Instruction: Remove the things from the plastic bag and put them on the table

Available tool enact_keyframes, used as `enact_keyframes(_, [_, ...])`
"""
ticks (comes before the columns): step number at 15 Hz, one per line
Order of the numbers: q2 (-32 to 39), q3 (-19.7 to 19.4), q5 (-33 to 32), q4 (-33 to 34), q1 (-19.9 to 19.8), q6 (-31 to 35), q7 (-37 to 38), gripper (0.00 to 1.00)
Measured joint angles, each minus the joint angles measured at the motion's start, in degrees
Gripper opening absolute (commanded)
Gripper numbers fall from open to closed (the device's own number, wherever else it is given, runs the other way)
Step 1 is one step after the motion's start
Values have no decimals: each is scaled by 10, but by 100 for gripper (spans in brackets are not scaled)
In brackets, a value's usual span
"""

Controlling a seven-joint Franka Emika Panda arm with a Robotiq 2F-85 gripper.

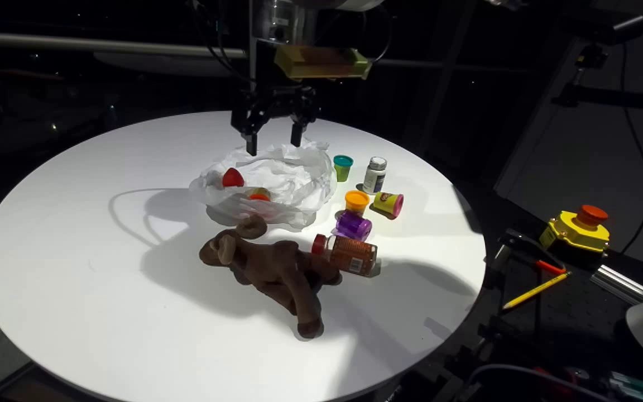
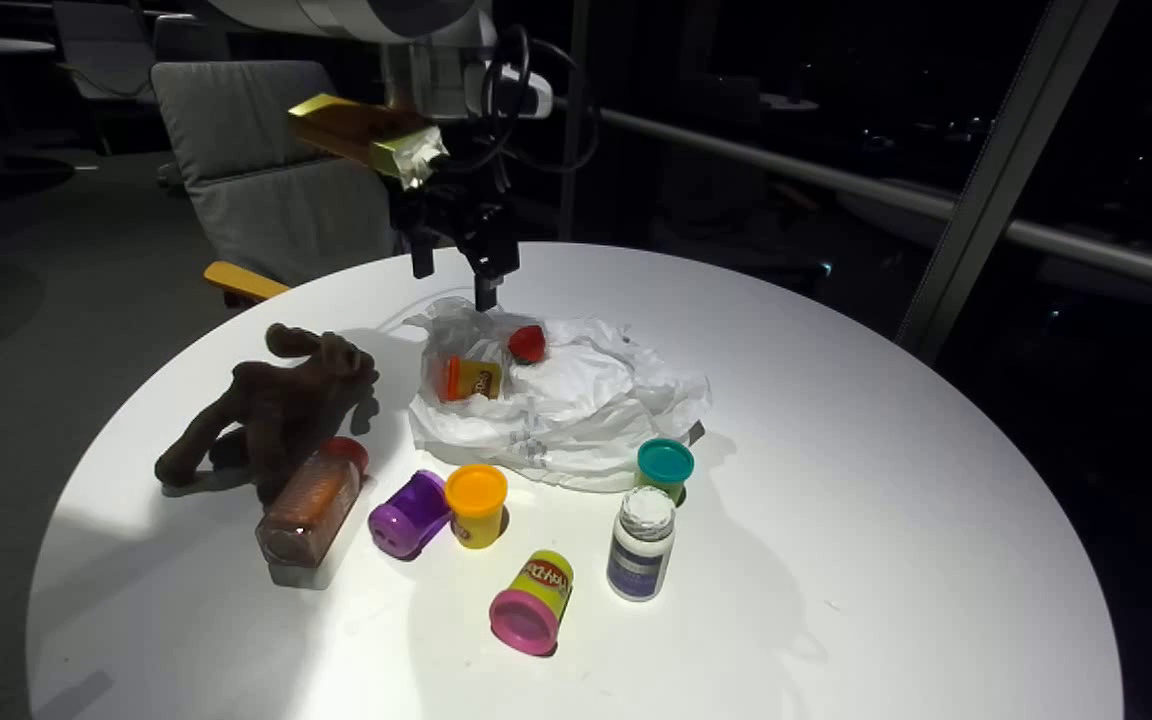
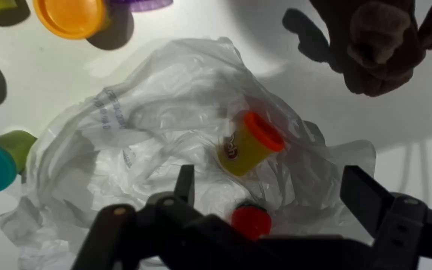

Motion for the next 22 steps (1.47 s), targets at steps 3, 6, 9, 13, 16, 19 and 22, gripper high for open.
enact_keyframes(3, [87, -10, 0, 74, 13, 26, 4, 100])
enact_keyframes(6, [164, -35, 0, 137, 31, 63, 19, 100])
enact_keyframes(9, [211, -66, 0, 188, 46, 81, 39, 100])
enact_keyframes(13, [236, -100, 0, 236, 50, 85, 61, 100])
enact_keyframes(16, [246, -107, 0, 252, 47, 83, 65, 100])
enact_keyframes(19, [253, -106, 1, 259, 47, 83, 65, 100])
enact_keyframes(22, [255, -99, 6, 264, 46, 82, 65, 100])
